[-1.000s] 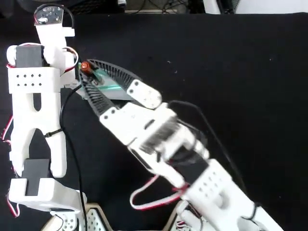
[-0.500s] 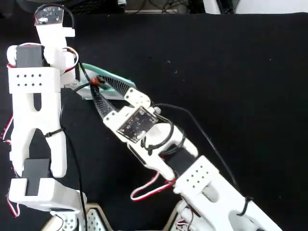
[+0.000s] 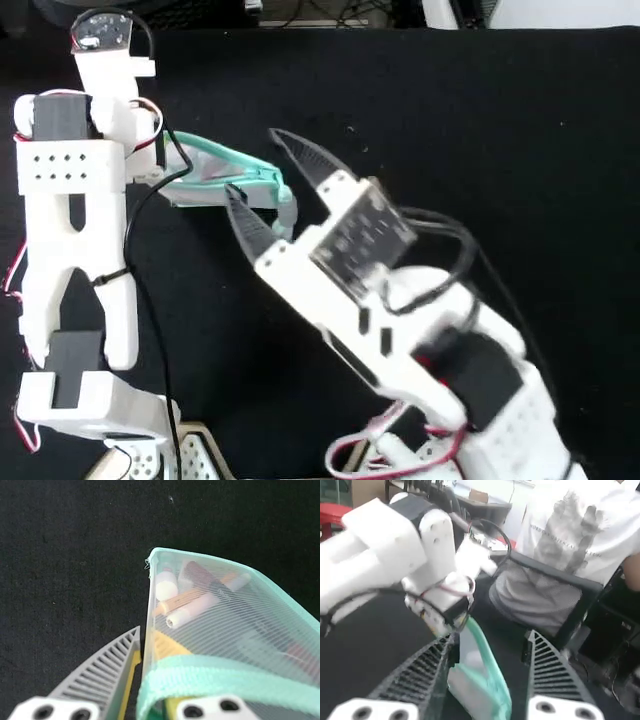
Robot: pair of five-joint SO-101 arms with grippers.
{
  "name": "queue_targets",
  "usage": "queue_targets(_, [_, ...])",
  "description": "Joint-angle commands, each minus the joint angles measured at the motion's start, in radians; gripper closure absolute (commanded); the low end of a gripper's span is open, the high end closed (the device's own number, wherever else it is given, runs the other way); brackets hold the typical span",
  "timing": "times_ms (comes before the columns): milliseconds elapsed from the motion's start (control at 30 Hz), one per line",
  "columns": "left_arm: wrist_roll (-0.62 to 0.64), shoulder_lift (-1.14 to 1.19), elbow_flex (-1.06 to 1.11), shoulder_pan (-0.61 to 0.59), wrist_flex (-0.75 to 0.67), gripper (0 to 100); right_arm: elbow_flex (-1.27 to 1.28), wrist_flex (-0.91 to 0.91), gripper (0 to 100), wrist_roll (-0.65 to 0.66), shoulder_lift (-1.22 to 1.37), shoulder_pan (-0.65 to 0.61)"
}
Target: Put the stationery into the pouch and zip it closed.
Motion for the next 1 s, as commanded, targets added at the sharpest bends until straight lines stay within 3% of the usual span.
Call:
queue_targets(0, [0.0, 0.06, 0.085, -0.024, -0.005, 97, 0.077, 0.072, 78.6, -0.009, -0.058, 0.084])
queue_targets(133, [0.0, 0.06, 0.082, -0.021, -0.005, 97, 0.366, -0.032, 78.3, -0.002, -0.117, 0.133])
queue_targets(367, [0.0, 0.06, 0.085, -0.024, -0.005, 97, 0.708, -0.474, 78.3, -0.002, -0.12, 0.135])
queue_targets(667, [0.0, 0.06, 0.085, -0.024, -0.005, 97, 0.667, -0.499, 78.9, 0.0, -0.036, 0.233])
queue_targets(867, [0.0, 0.06, 0.085, -0.022, -0.005, 97, 0.68, -0.649, 96.6, 0.1, 0.048, 0.354])
queue_targets(967, [0.0, 0.06, 0.085, -0.024, -0.005, 97, 0.676, -0.674, 97.6, 0.097, 0.085, 0.353])
